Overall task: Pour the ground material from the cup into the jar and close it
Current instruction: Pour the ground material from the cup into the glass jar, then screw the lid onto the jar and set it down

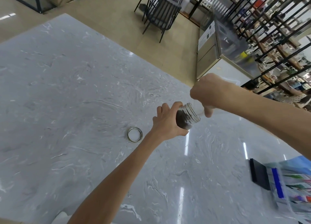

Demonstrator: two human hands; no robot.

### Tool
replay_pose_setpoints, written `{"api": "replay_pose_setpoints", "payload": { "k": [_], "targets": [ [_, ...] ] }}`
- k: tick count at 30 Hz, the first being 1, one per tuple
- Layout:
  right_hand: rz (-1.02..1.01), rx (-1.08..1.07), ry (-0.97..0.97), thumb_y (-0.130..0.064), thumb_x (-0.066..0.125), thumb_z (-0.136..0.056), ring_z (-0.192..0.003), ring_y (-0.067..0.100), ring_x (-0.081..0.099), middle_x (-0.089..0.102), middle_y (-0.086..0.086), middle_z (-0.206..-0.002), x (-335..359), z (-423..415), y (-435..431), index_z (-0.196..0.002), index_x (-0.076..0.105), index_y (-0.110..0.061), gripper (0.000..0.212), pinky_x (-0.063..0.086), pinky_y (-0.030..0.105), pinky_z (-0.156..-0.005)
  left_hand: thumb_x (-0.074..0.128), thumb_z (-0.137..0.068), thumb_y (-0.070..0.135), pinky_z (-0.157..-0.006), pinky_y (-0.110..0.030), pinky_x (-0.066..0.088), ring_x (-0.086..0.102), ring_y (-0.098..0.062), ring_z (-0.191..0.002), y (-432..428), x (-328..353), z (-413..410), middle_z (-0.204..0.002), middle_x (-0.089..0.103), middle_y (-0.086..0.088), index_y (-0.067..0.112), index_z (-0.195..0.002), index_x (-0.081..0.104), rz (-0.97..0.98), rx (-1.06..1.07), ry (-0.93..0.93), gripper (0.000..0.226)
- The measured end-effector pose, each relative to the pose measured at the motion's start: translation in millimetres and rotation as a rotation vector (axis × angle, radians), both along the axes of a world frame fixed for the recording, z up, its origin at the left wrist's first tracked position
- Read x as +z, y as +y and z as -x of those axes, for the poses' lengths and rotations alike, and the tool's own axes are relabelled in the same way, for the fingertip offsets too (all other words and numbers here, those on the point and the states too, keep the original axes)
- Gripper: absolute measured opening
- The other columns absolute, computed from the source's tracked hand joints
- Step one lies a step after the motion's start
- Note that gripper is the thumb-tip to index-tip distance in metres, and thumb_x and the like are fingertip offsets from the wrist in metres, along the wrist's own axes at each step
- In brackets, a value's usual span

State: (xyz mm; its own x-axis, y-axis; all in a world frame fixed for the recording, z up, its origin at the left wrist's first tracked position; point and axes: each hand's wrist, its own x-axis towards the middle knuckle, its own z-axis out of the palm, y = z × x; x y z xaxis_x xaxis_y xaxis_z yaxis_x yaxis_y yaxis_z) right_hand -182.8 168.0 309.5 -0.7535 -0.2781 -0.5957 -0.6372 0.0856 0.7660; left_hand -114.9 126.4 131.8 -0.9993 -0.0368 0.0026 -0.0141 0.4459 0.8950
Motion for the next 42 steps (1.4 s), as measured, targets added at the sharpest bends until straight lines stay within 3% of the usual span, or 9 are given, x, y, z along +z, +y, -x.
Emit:
{"api": "replay_pose_setpoints", "payload": {
  "k": [6,14,20,23,26,28,32,38,42],
  "targets": [
    [0.007,0.028,-0.021,-0.061,0.079,-0.066,-0.056,0.01,0.045,0.059,-0.009,-0.077,0.0,-5.9,0.9,-0.101,0.064,-0.025,0.053,0.029,0.025,-0.047,0.086,-0.066,0.043,-0.095,-0.051,0.048,0.032,-0.025,-0.117,-3.7,0.0,-3.6,-0.117,0.035,-0.002,0.036,-0.136,0.034,-0.016,-0.005,0.019,0.088],
    [0.206,0.044,-0.101,-0.068,0.074,-0.067,-0.095,0.02,0.064,0.063,-0.01,-0.113,3.1,-12.3,8.5,-0.128,0.056,-0.029,0.075,0.052,0.032,-0.071,0.091,-0.065,0.039,-0.098,-0.042,0.045,0.032,-0.021,-0.114,-20.3,-11.2,-19.9,-0.114,0.035,0.001,0.039,-0.134,0.035,-0.157,0.003,0.053,0.088],
    [0.678,-0.048,-0.189,-0.081,0.068,-0.06,-0.113,0.016,0.056,0.051,-0.016,-0.134,16.5,-14.1,37.2,-0.142,0.037,-0.039,0.097,0.049,0.034,-0.082,0.084,-0.062,0.049,-0.099,-0.032,0.039,0.034,-0.012,-0.117,-41.2,-20.2,-42.4,-0.117,0.035,0.029,0.045,-0.134,0.035,-0.222,-0.03,0.138,0.087],
    [1.011,-0.238,-0.318,-0.078,0.07,-0.061,-0.111,0.007,0.052,0.05,-0.018,-0.132,17.5,-14.1,56.0,-0.143,0.035,-0.04,0.097,0.046,0.031,-0.092,0.088,-0.06,0.045,-0.104,-0.035,0.046,0.041,-0.018,-0.131,-51.5,-21.3,-53.5,-0.133,0.04,0.011,0.049,-0.134,0.037,-0.394,-0.003,0.102,0.09],
    [1.339,-0.444,-0.431,-0.074,0.074,-0.057,-0.111,0.001,0.052,0.051,-0.02,-0.128,8.9,-20.0,77.6,-0.142,0.041,-0.04,0.097,0.045,0.028,-0.1,0.094,-0.065,0.024,-0.098,-0.039,0.054,0.052,-0.029,-0.132,-63.1,-19.9,-63.7,-0.143,0.048,-0.011,0.033,-0.142,0.038,-0.57,-0.039,0.131,0.095],
    [1.546,-0.522,-0.482,-0.068,0.078,-0.057,-0.115,0.0,0.054,0.054,-0.019,-0.126,-7.7,-28.1,91.2,-0.141,0.045,-0.036,0.096,0.043,0.03,-0.106,0.093,-0.069,0.018,-0.099,-0.04,0.053,0.057,-0.028,-0.13,-75.4,-17.5,-71.8,-0.139,0.056,-0.008,0.025,-0.143,0.038,-0.587,-0.067,0.188,0.093],
    [1.89,-0.639,-0.6,-0.05,0.085,-0.06,-0.12,0.003,0.055,0.057,-0.014,-0.127,-56.8,-58.4,115.7,-0.139,0.05,-0.034,0.088,0.042,0.031,-0.108,0.093,-0.071,0.03,-0.094,-0.018,0.05,0.059,-0.013,-0.125,-93.9,-11.1,-89.0,-0.133,0.06,0.012,0.036,-0.139,0.041,-0.582,-0.045,0.214,0.085],
    [2.076,-0.793,-0.559,-0.047,0.087,-0.062,-0.123,0.006,0.055,0.059,-0.013,-0.129,-104.1,-102.7,159.5,-0.137,0.051,-0.035,0.084,0.04,0.036,-0.109,0.091,-0.069,0.019,-0.098,-0.017,0.046,0.056,-0.012,-0.127,-79.1,-7.1,-94.8,-0.134,0.057,0.015,0.037,-0.139,0.039,-0.482,-0.163,0.203,0.089],
    [2.049,-0.793,-0.484,-0.062,0.086,-0.058,-0.123,0.004,0.053,0.057,-0.02,-0.128,-102.2,-118.0,175.8,-0.138,0.049,-0.039,0.091,0.04,0.029,-0.104,0.092,-0.068,0.023,-0.101,-0.023,0.047,0.056,-0.02,-0.129,-70.7,-18.4,-95.8,-0.135,0.056,0.01,0.03,-0.141,0.037,-0.448,-0.234,0.164,0.092]
  ]
}}
